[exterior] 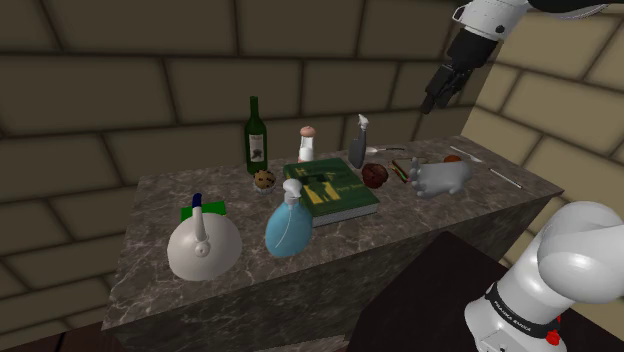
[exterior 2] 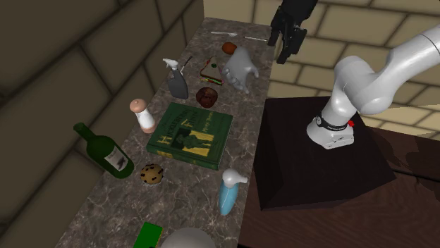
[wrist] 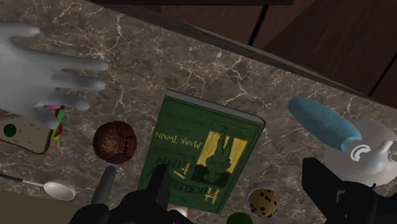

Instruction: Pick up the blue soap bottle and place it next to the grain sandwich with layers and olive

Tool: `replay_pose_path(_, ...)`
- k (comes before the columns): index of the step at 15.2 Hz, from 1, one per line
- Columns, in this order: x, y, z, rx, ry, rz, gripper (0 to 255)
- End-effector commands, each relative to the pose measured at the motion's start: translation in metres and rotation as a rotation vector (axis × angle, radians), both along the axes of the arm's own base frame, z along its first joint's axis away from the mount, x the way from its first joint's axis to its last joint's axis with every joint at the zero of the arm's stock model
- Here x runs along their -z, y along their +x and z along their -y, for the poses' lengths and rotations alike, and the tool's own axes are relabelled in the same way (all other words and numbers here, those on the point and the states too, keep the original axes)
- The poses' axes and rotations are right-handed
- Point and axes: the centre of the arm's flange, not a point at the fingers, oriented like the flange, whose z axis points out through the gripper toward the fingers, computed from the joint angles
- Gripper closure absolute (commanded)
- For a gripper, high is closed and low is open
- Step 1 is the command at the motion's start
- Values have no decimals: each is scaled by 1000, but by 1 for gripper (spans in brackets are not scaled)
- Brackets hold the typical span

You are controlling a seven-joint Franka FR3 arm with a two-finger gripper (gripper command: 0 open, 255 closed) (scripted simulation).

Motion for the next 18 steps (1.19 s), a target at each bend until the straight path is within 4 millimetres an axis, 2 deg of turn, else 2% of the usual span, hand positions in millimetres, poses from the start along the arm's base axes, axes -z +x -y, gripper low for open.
replay_pose_path(1,0,0,0,0,0,0,0)
replay_pose_path(18,108,71,-191,-23,-67,44,0)
